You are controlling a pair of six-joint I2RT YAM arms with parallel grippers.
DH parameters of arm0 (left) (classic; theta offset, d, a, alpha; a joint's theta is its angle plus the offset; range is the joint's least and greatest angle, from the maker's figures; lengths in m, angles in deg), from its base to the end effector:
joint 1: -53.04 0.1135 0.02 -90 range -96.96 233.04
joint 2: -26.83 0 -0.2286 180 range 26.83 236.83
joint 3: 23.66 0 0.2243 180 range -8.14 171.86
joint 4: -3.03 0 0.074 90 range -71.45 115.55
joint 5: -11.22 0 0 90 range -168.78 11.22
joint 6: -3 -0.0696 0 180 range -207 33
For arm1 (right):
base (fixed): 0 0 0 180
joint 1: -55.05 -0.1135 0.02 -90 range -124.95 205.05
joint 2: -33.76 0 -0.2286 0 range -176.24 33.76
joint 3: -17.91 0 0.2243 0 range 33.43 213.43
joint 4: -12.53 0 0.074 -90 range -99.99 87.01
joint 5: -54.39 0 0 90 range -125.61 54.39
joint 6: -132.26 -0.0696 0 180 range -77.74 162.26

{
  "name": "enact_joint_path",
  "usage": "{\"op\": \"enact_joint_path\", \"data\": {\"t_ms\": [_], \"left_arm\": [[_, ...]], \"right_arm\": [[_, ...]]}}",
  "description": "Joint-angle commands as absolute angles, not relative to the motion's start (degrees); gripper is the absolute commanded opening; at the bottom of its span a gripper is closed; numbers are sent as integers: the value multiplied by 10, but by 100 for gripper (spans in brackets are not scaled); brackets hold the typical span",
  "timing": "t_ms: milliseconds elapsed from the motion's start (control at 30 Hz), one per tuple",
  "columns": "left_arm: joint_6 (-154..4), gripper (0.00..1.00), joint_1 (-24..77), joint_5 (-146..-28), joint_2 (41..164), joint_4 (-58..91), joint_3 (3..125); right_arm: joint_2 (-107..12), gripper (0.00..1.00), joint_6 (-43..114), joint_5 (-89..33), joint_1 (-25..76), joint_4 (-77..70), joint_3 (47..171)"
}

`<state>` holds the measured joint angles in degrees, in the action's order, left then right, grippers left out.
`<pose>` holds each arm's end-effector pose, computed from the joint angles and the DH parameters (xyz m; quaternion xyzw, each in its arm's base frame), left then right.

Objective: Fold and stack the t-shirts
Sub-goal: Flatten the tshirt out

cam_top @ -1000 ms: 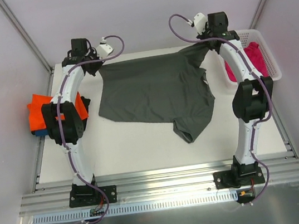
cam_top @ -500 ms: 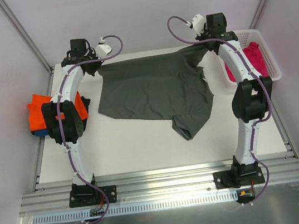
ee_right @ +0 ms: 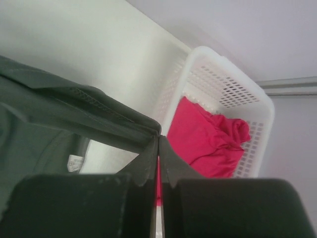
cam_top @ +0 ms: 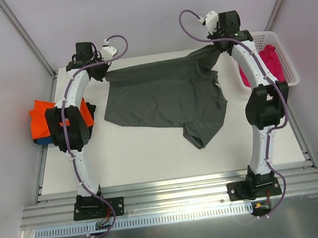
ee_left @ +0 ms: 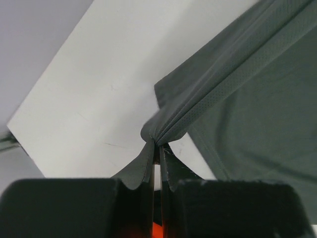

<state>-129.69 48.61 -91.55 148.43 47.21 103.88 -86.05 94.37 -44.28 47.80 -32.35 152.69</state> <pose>0.4717 -0.0520 0.2436 0.4019 0.8002 0.0476 0.4426 0.4716 0.0494 0.2986 -0.3945 0.7687 -0.2510 0.4365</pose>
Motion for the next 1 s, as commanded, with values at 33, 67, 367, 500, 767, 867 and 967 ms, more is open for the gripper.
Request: {"op": "enact_joint_path", "data": {"t_ms": [33,67,367,500,767,867,967], "left_arm": [[-1116,0,493,-969,1377,467,1023],[-1080,0,492,-990,1339,467,1006],[-721,0,465,-1069,1166,467,889],[-783,0,415,-1040,1071,467,827],[-899,0,345,-909,818,474,689],[-920,0,345,-905,755,487,672],[-942,0,349,-898,714,490,690]], "right_arm": [[-759,1,704,-362,500,-404,1526],[-735,1,674,-322,499,-414,1494],[-533,1,427,-153,480,-455,1286],[-438,1,431,-156,478,-468,1226],[-219,1,495,-191,494,-564,1196],[-171,1,516,-206,496,-607,1213],[-97,1,570,-249,498,-614,1221]]}}
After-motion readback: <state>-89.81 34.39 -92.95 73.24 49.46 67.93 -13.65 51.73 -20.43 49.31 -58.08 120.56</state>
